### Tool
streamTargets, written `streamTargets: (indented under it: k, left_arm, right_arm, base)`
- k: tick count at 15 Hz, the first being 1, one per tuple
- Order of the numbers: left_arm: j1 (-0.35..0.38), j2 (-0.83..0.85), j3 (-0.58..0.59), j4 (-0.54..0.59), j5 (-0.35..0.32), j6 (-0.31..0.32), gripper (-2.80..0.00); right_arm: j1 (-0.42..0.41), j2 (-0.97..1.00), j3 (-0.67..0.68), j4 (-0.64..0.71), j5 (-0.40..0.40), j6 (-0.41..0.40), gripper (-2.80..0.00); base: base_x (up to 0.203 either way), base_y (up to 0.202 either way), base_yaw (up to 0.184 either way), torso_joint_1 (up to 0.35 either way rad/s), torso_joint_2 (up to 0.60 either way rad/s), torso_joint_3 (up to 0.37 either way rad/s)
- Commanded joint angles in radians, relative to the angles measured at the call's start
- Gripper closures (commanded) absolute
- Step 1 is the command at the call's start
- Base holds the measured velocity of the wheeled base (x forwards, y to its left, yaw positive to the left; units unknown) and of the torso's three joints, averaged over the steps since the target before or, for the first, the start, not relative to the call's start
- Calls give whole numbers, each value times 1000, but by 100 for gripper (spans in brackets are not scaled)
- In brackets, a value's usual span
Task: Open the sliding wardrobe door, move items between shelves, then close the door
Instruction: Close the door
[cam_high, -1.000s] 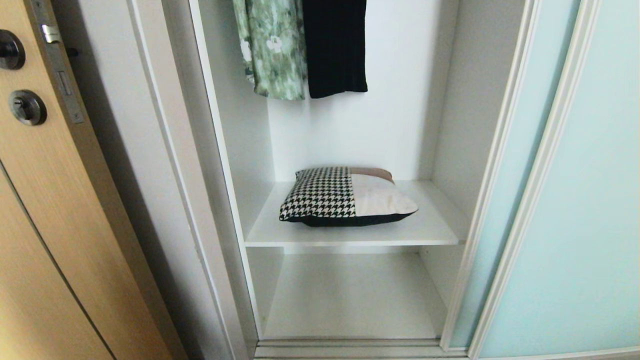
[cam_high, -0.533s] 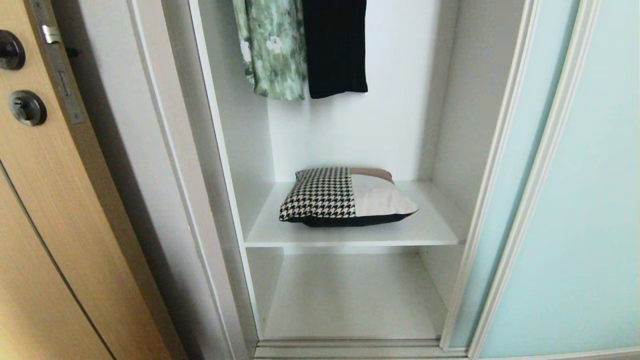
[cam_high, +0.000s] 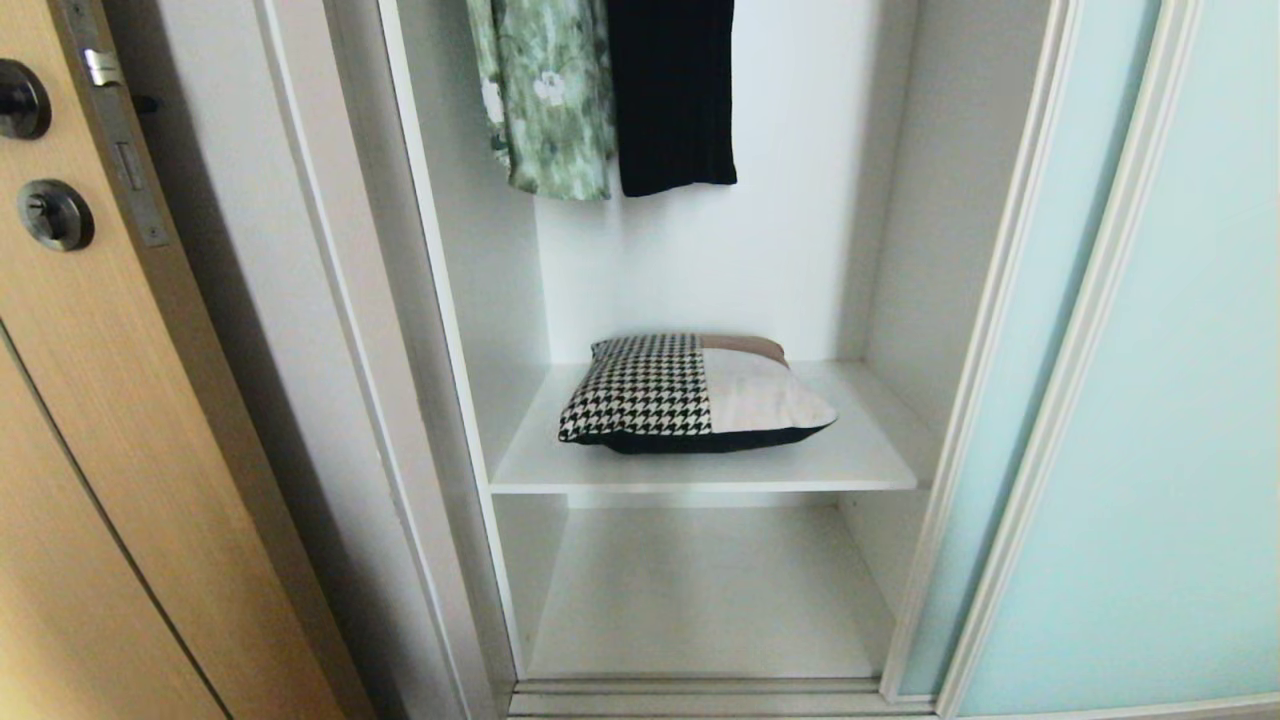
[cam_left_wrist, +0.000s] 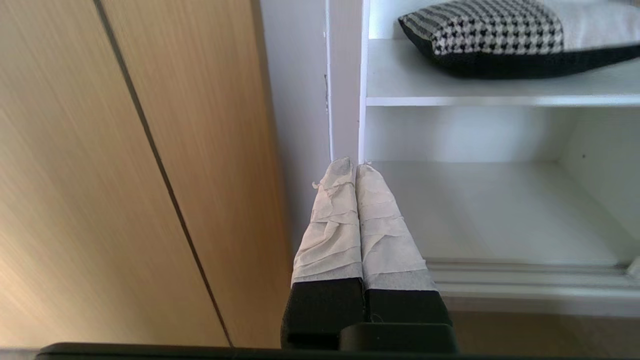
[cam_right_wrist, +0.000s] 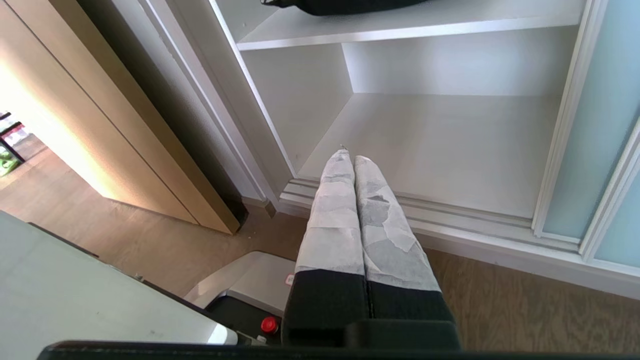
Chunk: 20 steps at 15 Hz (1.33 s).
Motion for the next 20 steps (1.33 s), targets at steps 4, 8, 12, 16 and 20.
streamTargets:
  k: [4, 8, 12, 16, 20]
  left_arm:
    - [0, 3, 1, 1, 0, -12, 0]
    - [0, 3, 2, 1, 0, -12, 0]
    - [0, 3, 2, 1, 0, -12, 0]
    - [0, 3, 1, 1, 0, -12, 0]
    - [0, 3, 2, 1, 0, -12, 0]
  right_arm:
    - [0, 6, 3, -2, 4, -4, 0]
    - [0, 6, 1, 5, -3, -5, 0]
    - [2, 6, 9, -5, -139, -7, 0]
    - [-145, -17, 13, -19, -134, -50, 0]
    - [-108, -212, 4, 18, -173, -122, 0]
  base:
    - [0, 0, 0, 0, 0, 0]
    - [0, 0, 0, 0, 0, 0]
    - [0, 0, 0, 0, 0, 0]
    - [0, 0, 0, 0, 0, 0]
    - [0, 0, 0, 0, 0, 0]
